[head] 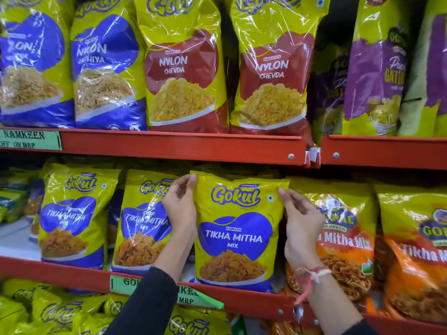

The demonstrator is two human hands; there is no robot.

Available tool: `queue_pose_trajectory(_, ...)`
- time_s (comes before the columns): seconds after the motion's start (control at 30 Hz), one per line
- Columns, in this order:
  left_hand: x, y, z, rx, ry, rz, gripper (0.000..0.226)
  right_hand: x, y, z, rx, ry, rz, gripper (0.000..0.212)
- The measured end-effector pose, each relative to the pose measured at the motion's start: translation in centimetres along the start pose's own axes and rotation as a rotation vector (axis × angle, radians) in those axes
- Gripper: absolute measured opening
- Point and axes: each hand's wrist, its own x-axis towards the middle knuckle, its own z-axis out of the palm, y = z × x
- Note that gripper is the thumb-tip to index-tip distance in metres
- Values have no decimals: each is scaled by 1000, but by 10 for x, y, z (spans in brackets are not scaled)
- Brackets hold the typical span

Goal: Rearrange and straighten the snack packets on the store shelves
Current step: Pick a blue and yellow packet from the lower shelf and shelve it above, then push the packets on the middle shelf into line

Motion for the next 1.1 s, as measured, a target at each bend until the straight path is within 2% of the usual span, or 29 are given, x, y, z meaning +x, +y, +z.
queue_pose_trajectory(0.07,-2,-2,0,137,33,92,23,1,4,5,-75,33,-116,5)
queue_pose_trajectory(0.1,-5,-3,-1,268,43,186,27,-2,8,8,-183,46,-206,11)
queue_pose_trajectory(0.13,-10,-5,-3,398,28,307,32,-7,13,10,-332,42,-320,26)
queue_pose_trajectory(0.2,-27,-18,-9,613,-94,543,44,-25,30,8,-648,-42,-608,53)
queue_pose_trajectory(0.23,-37,-29,-15,728,-173,653,50,-33,41,4,-812,-104,-778,59)
queue_pose_trajectory(0.3,-57,-57,-29,951,-352,793,56,-44,69,-10,-1110,-244,-1055,62)
queue_pose_trajectory(0.33,-63,-70,-36,1049,-439,817,58,-46,83,-18,-1233,-302,-1116,62)
queue_pose_trajectory(0.43,-64,-91,-46,1174,-583,772,61,-41,102,-29,-1416,-400,-1059,64)
queue_pose_trajectory(0.7,-67,-79,-45,1267,-595,685,60,-47,80,-30,-1582,-516,-904,66)
queue_pose_trajectory(0.83,-96,-62,-41,1105,-597,647,61,-60,53,-66,-1437,-582,-915,66)
queue_pose_trajectory(0.97,-133,-50,-17,875,-659,661,55,-50,16,-133,-1251,-614,-937,61)
queue_pose_trajectory(1.1,-171,-37,40,650,-647,584,53,-13,-31,-194,-1026,-470,-807,55)
